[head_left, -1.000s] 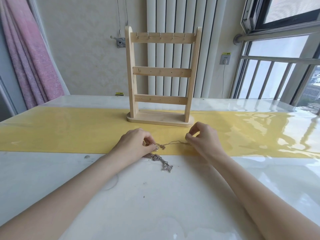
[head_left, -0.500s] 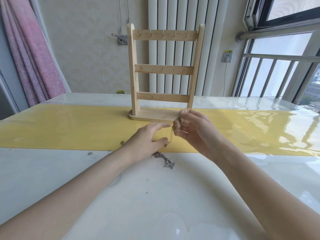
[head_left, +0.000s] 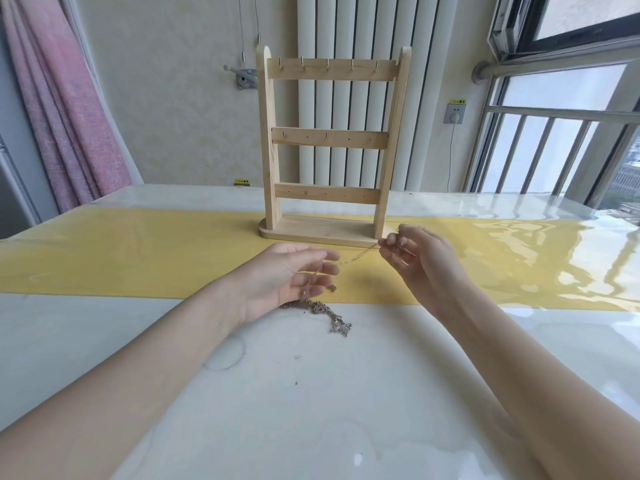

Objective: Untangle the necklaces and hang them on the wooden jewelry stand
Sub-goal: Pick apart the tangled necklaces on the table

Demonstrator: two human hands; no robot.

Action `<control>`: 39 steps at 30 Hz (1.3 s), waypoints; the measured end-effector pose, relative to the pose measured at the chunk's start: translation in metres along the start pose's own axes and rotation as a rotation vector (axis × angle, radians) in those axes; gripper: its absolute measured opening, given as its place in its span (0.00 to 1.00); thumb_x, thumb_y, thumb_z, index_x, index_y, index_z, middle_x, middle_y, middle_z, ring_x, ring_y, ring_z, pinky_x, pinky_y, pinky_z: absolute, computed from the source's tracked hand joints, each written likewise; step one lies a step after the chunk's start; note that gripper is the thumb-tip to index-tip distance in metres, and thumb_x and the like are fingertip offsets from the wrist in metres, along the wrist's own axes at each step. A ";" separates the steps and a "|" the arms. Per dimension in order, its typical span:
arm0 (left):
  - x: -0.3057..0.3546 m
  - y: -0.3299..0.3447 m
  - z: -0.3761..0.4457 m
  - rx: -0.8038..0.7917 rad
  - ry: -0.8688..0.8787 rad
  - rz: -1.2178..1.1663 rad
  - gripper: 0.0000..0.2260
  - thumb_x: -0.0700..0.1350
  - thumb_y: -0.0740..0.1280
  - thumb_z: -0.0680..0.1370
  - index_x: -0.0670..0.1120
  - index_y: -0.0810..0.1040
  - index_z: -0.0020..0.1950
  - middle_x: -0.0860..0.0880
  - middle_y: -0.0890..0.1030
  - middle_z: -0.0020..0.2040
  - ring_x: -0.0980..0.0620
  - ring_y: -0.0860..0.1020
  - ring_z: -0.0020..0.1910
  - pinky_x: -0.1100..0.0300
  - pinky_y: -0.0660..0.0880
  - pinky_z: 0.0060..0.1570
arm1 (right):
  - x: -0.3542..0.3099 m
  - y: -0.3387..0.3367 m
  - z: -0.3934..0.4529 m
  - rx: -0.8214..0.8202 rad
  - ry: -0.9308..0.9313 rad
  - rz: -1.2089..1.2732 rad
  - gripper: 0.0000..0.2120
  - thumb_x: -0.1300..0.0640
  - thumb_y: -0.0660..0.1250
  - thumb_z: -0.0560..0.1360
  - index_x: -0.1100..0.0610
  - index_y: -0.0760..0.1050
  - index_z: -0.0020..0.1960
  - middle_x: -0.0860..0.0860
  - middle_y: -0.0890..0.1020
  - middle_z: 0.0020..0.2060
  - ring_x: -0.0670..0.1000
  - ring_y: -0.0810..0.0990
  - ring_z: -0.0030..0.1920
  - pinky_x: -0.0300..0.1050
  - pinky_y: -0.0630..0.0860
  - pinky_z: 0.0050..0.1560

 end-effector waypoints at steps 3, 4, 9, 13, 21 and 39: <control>0.002 -0.002 0.000 0.032 -0.015 -0.096 0.09 0.39 0.60 0.80 0.36 0.77 0.53 0.41 0.83 0.45 0.51 0.81 0.37 0.63 0.79 0.41 | 0.000 -0.003 0.002 0.021 -0.031 -0.211 0.06 0.65 0.60 0.79 0.61 0.70 0.43 0.55 0.76 0.33 0.52 0.77 0.38 0.41 0.78 0.46; 0.002 -0.002 0.000 0.036 -0.020 -0.132 0.09 0.39 0.60 0.80 0.36 0.77 0.54 0.40 0.83 0.47 0.50 0.82 0.39 0.62 0.79 0.43 | 0.002 -0.001 0.001 0.002 -0.024 -0.309 0.05 0.64 0.61 0.79 0.62 0.71 0.44 0.55 0.77 0.34 0.52 0.78 0.36 0.40 0.78 0.42; 0.006 0.005 -0.001 0.010 0.021 -0.283 0.11 0.42 0.62 0.79 0.36 0.76 0.57 0.40 0.81 0.57 0.45 0.82 0.51 0.56 0.80 0.50 | 0.007 0.015 -0.009 -0.109 -0.085 -0.772 0.07 0.57 0.67 0.77 0.61 0.72 0.45 0.53 0.82 0.39 0.52 0.81 0.28 0.39 0.71 0.26; 0.013 0.009 -0.003 0.051 0.108 -0.357 0.13 0.44 0.62 0.78 0.39 0.76 0.59 0.42 0.79 0.61 0.45 0.80 0.57 0.53 0.79 0.52 | 0.000 0.028 -0.017 -0.118 -0.319 -0.924 0.07 0.60 0.66 0.76 0.64 0.77 0.43 0.47 0.79 0.34 0.43 0.77 0.25 0.37 0.70 0.25; 0.016 0.015 -0.006 0.093 0.134 -0.357 0.13 0.47 0.61 0.79 0.43 0.73 0.60 0.47 0.77 0.63 0.50 0.79 0.51 0.57 0.79 0.48 | 0.008 0.043 -0.025 -0.342 -0.410 -1.000 0.03 0.63 0.70 0.73 0.57 0.80 0.42 0.49 0.80 0.39 0.42 0.73 0.27 0.30 0.66 0.27; 0.016 0.012 -0.005 0.083 0.127 -0.355 0.11 0.42 0.62 0.78 0.42 0.72 0.60 0.45 0.76 0.63 0.48 0.79 0.56 0.53 0.79 0.52 | 0.009 0.040 -0.021 -0.363 -0.471 -0.960 0.04 0.64 0.72 0.71 0.58 0.80 0.39 0.48 0.79 0.39 0.43 0.74 0.29 0.31 0.67 0.27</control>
Point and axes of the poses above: each hand's wrist, its own z-axis towards the middle knuckle, its own y-axis out of the palm, x = y × z, the point moved 3 cm from there along z, towards the middle knuckle
